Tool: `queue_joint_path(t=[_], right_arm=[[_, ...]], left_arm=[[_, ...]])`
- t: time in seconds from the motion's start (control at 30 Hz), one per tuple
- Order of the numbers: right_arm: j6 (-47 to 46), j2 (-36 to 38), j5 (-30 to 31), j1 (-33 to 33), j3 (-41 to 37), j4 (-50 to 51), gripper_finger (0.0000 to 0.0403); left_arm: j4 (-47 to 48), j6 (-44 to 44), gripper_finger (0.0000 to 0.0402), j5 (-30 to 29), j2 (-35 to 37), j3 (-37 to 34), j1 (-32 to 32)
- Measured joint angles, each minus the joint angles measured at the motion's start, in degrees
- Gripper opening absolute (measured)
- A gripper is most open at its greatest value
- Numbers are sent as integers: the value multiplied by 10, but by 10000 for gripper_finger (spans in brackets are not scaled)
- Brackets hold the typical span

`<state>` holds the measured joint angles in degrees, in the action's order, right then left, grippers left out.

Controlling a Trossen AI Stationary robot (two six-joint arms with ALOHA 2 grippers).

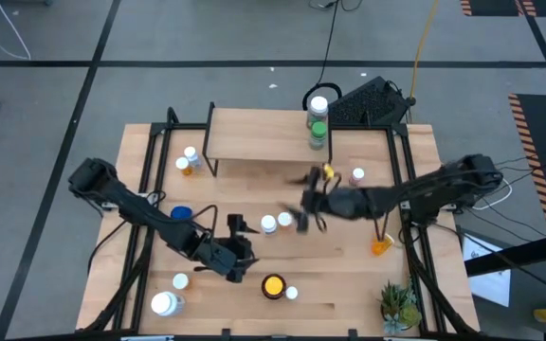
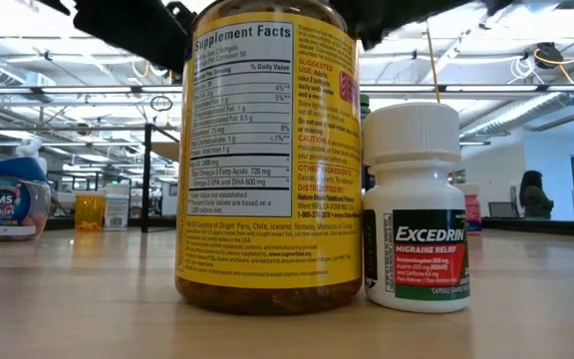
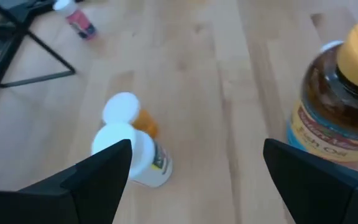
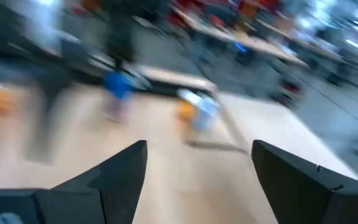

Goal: Pick and place medicine bottles onto shelf by color
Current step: Put the yellow pill bottle on the shelf

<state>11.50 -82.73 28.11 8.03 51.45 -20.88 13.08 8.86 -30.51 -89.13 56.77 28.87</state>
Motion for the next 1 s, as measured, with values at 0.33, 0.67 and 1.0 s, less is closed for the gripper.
queue_joint_path(t=[0.33, 0.67, 1.0], right_arm=[[-135, 1, -367, -19, -1, 30, 279], [-108, -75, -416, 102, 51, 0, 304], [-130, -214, -402, 139, 99, -58, 342]], left_arm=[[16, 1, 369, 56, 6, 0, 9], [-15, -25, 369, 88, 5, 0, 10], [-36, 70, 369, 80, -43, 0, 34]])
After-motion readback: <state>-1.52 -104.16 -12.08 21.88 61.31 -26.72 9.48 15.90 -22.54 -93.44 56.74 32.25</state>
